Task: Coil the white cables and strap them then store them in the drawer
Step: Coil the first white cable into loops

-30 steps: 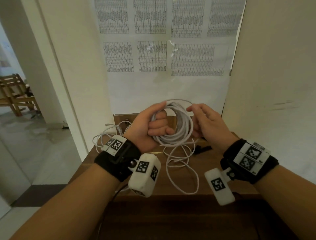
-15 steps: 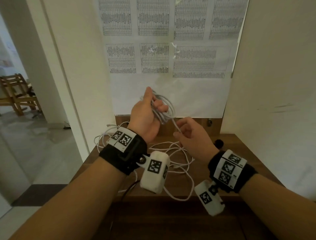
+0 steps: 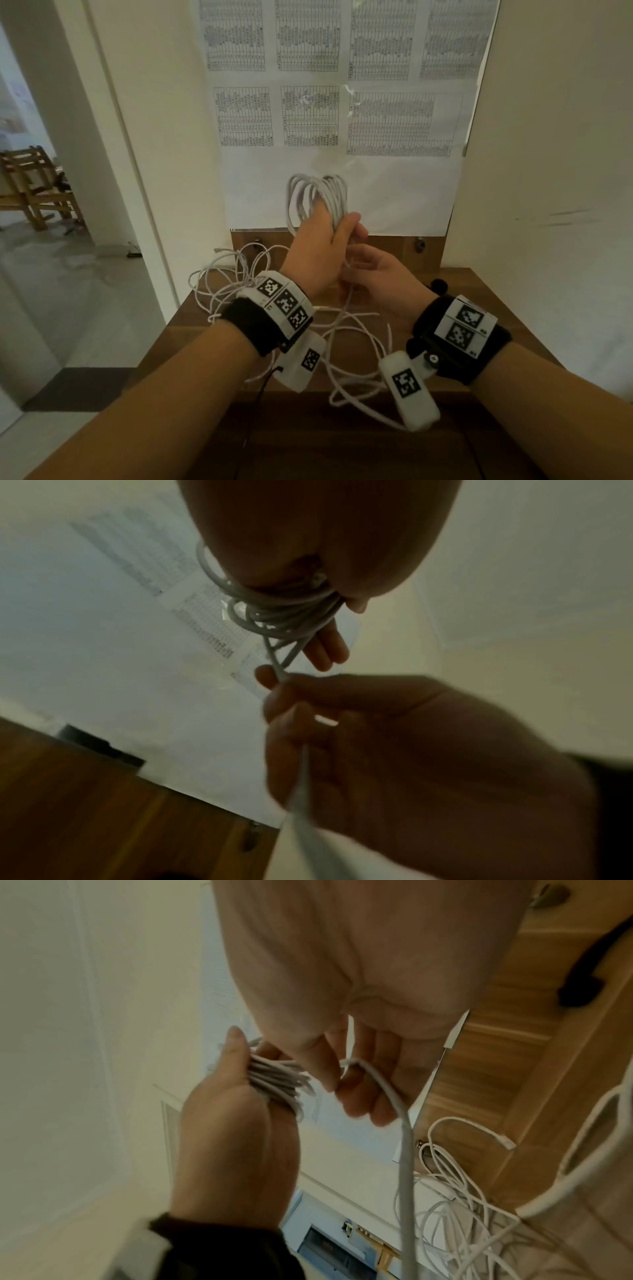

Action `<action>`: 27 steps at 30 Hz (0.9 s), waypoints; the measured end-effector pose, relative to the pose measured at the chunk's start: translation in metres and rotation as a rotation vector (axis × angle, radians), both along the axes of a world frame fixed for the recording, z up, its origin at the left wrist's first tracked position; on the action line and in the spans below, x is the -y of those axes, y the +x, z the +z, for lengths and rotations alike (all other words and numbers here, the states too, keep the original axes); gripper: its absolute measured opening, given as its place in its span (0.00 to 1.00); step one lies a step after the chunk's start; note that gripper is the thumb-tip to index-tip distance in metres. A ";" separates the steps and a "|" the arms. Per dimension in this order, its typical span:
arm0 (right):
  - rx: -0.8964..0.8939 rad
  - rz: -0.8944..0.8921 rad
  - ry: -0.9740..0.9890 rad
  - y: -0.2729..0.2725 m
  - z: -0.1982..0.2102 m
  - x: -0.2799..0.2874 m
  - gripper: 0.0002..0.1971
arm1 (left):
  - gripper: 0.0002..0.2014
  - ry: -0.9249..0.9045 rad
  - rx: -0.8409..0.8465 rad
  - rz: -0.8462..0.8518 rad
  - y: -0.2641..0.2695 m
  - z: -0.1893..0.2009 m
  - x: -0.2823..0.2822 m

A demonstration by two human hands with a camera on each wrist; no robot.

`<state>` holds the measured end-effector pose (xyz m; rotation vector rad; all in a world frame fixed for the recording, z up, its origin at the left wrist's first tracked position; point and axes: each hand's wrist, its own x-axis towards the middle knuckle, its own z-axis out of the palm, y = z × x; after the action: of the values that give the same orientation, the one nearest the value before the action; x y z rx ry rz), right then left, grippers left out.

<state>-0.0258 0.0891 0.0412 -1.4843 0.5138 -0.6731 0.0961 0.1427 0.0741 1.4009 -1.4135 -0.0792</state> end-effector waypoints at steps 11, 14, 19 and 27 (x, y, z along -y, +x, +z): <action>-0.189 0.152 -0.180 -0.017 0.008 -0.006 0.24 | 0.22 0.198 0.716 0.231 0.011 -0.011 -0.009; -0.179 0.155 -0.143 -0.024 0.007 -0.005 0.17 | 0.23 0.205 0.715 0.195 0.013 -0.014 -0.009; -0.177 0.113 -0.129 -0.022 0.007 -0.014 0.19 | 0.22 0.214 0.762 0.240 0.015 -0.015 -0.002; -0.423 0.138 -0.109 -0.021 0.003 -0.039 0.30 | 0.25 0.236 0.775 0.433 0.021 -0.008 0.003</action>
<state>-0.0467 0.1280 0.0440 -1.7588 0.6971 -0.2792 0.1171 0.1395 0.0666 2.0302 -1.7008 0.6604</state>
